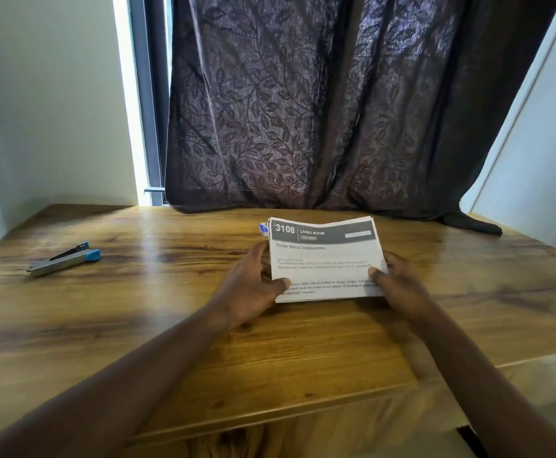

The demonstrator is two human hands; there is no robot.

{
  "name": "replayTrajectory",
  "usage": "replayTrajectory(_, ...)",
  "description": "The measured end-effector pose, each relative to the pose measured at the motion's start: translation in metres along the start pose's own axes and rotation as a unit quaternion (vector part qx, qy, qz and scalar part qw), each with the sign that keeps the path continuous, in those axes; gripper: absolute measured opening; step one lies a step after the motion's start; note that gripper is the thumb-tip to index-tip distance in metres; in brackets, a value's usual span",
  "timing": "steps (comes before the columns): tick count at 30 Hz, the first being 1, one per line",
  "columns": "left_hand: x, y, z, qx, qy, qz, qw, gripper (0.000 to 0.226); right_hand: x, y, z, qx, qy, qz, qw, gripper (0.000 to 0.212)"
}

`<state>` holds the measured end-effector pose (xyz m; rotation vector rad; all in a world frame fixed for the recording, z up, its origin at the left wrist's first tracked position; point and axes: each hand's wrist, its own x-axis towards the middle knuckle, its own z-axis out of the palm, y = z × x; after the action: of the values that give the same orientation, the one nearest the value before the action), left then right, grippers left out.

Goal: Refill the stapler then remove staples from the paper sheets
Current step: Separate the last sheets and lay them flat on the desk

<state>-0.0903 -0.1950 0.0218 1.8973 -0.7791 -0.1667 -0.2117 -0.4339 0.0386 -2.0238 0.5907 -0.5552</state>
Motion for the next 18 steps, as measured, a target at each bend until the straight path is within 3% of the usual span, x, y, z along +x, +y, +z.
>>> replayTrajectory(5,0.019,0.013,0.022,0.092,0.012,-0.002,0.996,0.053,0.040,-0.001,-0.024,-0.140,-0.063,0.068,0.986,0.033)
replayTrajectory(9,0.024,0.020,0.033,0.205,-0.029,0.016,0.978,0.046,0.047,0.012,-0.026,-0.261,-0.073,0.058,0.961,0.029)
replayTrajectory(15,0.022,0.024,0.030,0.271,-0.039,0.017,0.962,0.054,0.039,0.015,-0.023,-0.375,-0.018,0.073,0.924,0.037)
replayTrajectory(18,0.008,0.019,0.003,0.293,0.011,0.002,0.956,0.074,0.027,-0.003,-0.012,-0.391,0.081,0.018,0.917,0.054)
